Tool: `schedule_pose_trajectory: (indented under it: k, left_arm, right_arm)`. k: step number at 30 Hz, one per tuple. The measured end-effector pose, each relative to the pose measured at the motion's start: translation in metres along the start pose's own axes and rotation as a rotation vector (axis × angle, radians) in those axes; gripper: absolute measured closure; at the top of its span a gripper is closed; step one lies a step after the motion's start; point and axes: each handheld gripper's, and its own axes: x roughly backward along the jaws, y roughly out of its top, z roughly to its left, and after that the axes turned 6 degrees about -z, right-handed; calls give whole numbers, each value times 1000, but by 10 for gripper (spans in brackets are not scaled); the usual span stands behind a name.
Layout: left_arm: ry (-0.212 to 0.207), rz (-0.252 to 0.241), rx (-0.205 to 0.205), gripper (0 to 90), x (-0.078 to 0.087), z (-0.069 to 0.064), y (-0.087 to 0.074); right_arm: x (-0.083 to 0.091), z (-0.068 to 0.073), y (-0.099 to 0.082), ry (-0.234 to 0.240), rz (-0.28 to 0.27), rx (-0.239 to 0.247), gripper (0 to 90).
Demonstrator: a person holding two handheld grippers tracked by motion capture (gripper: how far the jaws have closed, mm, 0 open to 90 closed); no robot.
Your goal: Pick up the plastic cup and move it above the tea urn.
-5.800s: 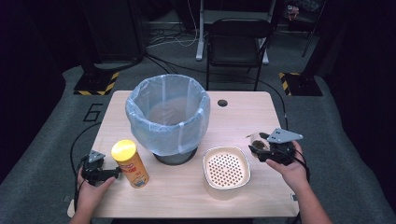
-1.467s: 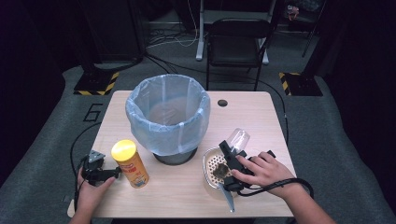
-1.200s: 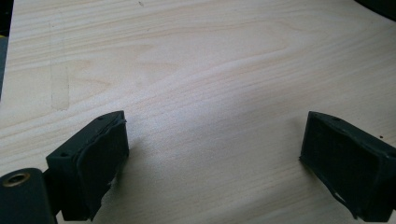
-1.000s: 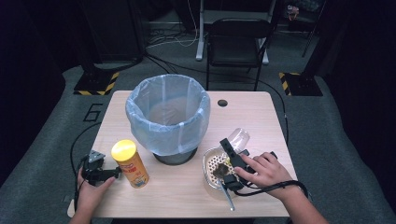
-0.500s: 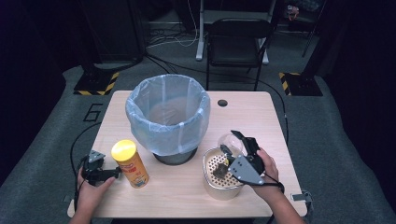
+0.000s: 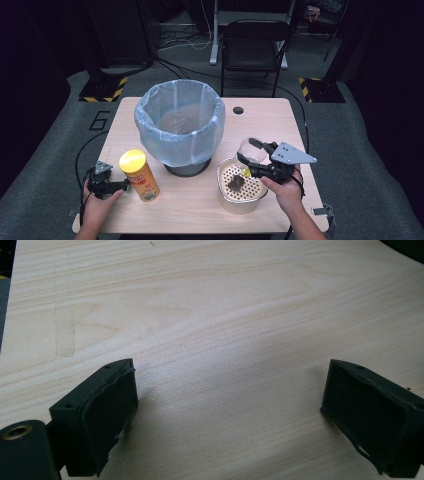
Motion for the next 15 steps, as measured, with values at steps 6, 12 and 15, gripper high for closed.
schedule_pose_trajectory:
  k: [6,12,15]
  left_arm:
    - [1,-1,10,75,0,-1,0]
    - [1,-1,10,71,0,-1,0]
    - [-2,5,16,69,0,-2,0]
  right_arm:
    - [-1,-6,2,7,2,-17,380]
    - [1,-6,12,0,21,-30,378]
    - [-2,-9,28,5,3,4,378]
